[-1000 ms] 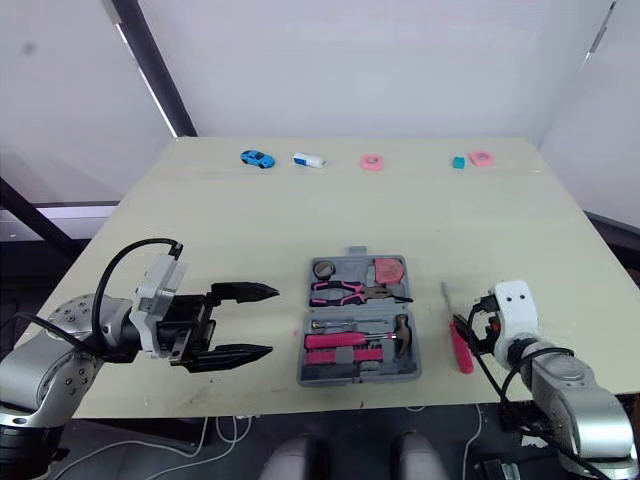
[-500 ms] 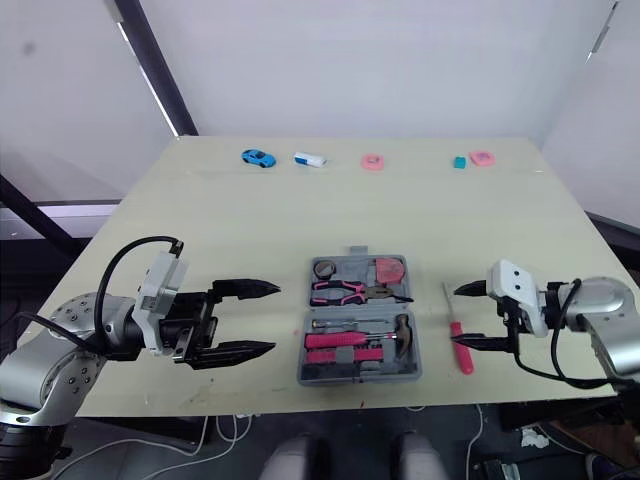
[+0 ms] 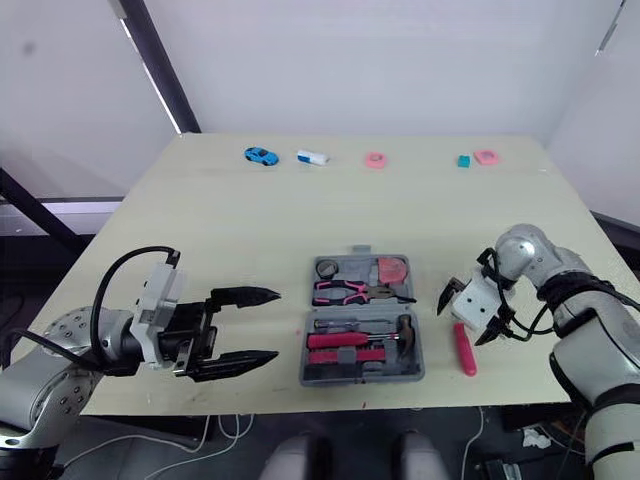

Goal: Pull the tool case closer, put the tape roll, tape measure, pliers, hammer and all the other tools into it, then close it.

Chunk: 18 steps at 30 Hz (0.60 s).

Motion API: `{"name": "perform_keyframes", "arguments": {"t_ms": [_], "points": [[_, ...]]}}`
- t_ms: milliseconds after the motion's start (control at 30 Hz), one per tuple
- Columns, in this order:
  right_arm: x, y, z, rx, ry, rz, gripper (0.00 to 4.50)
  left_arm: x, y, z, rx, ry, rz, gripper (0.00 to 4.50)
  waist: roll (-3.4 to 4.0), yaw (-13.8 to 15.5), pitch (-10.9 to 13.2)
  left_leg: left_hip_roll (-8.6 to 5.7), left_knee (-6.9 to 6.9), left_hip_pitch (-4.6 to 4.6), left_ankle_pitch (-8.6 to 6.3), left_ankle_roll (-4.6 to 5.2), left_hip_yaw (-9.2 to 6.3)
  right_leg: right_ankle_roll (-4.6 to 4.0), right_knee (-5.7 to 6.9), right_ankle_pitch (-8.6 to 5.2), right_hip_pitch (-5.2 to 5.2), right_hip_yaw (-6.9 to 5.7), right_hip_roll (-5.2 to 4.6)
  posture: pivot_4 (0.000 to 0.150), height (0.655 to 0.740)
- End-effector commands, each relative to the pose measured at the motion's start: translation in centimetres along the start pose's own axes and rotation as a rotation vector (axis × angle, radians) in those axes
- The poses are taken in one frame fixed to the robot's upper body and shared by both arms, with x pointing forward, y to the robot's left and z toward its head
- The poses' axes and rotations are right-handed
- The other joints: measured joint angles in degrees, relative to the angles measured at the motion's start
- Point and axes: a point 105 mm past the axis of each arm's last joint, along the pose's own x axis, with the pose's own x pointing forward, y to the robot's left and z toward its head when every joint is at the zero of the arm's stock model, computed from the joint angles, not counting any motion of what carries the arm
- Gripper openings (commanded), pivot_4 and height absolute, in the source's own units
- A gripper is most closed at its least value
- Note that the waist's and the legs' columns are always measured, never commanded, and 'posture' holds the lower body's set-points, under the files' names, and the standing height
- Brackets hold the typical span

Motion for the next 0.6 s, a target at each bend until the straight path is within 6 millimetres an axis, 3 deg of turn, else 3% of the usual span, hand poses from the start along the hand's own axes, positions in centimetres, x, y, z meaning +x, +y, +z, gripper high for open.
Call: {"name": "perform_keyframes", "arguments": {"t_ms": [33,533,600], "points": [[-0.2,0.6,-0.6,-0.077,0.071,0.052,4.46,0.0,-0.4,1.1,0.051,-0.005,0.001,4.5,0.03,0.0,0.0,0.0,0.01,0.0,0.01,-0.01,0.0,0.0,0.02,0.0,0.0,0.0,0.0,0.15,0.7395],[1.8,-0.8,-1.2,-0.149,0.15,0.045,4.46,-0.4,-0.8,0.3,0.043,0.033,-0.058,4.5,0.04,-0.5,0.0,0.0,0.02,0.13,0.14,-0.23,-0.04,-0.12,0.29,-0.04,-0.02,0.01,0.03,0.15,0.7395],[1.9,-0.7,-1.4,-0.15,0.158,0.051,3.91,-0.4,-0.8,0.3,0.049,0.037,-0.066,4.5,0.01,-0.5,0.0,0.0,0.02,0.15,0.14,-0.23,-0.04,-0.13,0.29,-0.04,-0.01,0.01,0.03,0.15,0.7395]]}}
